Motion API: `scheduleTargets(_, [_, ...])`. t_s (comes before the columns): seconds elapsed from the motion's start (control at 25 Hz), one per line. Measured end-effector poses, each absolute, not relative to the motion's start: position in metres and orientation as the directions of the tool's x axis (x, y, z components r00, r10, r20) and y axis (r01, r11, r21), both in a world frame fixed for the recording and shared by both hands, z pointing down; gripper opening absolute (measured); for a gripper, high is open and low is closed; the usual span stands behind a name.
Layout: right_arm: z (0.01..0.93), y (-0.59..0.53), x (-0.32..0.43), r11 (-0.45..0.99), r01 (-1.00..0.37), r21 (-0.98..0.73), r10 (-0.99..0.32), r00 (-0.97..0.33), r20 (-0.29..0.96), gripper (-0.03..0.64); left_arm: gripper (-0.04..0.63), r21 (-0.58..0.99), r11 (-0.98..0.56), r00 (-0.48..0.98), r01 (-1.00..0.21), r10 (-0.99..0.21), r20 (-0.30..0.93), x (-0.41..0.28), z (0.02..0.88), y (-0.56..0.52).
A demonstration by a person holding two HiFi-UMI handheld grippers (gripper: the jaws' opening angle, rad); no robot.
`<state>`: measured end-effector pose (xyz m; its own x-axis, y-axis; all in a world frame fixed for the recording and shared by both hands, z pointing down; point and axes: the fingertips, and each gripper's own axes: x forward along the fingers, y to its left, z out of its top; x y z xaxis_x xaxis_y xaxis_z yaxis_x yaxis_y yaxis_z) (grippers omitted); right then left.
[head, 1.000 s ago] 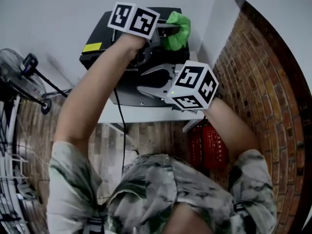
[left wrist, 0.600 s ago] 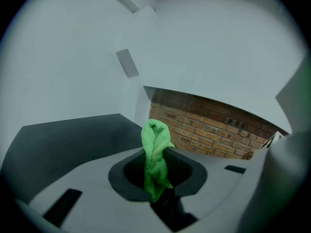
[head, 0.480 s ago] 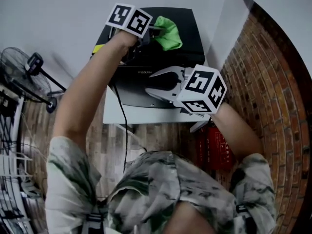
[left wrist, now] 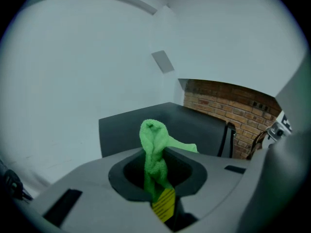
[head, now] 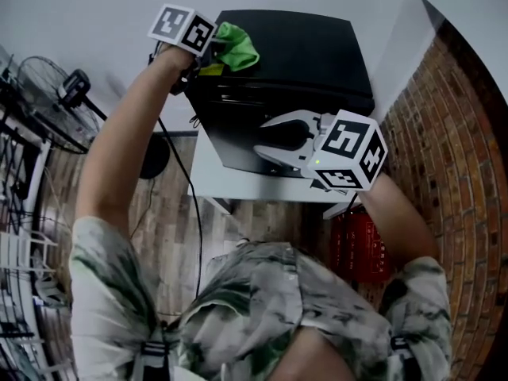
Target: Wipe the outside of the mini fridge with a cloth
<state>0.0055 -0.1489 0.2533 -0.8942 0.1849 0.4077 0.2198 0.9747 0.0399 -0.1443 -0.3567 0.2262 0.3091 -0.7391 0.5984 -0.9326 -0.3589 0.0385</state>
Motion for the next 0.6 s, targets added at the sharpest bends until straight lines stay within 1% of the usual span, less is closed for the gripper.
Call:
scheduleTargets(0.16, [0.255,-0.15,-0.002,0.975,0.217,0.04,0.182,-0.894,0.409,0.118,0.078,0.004,-0.309,0.247,-0.951,-0.752,0.611,-0.184,0.226,-0.348])
scheduleTargets(0.32, [0.256,-0.153,-0.011,0.976,0.213,0.041,0.179,-0.897,0.404,0.118,0.078,-0.006,-0.29,0.227,-0.957,-0.76,0.609,-0.207,0.226,-0.347])
scheduleTargets(0.44, [0.255,-0.155,-0.015,0.977,0.21,0.044,0.175,-0.899,0.401,0.118,0.078,0.029,-0.309,0.271,-0.951,-0.779,0.566,-0.2,0.213,-0.352])
scheduleTargets(0.6, [0.254,-0.155,-0.017,0.976,0.213,0.046,0.177,-0.899,0.401,0.118,0.078,0.077,-0.393,0.379,-0.916,-0.79,0.482,-0.158,0.182,-0.363])
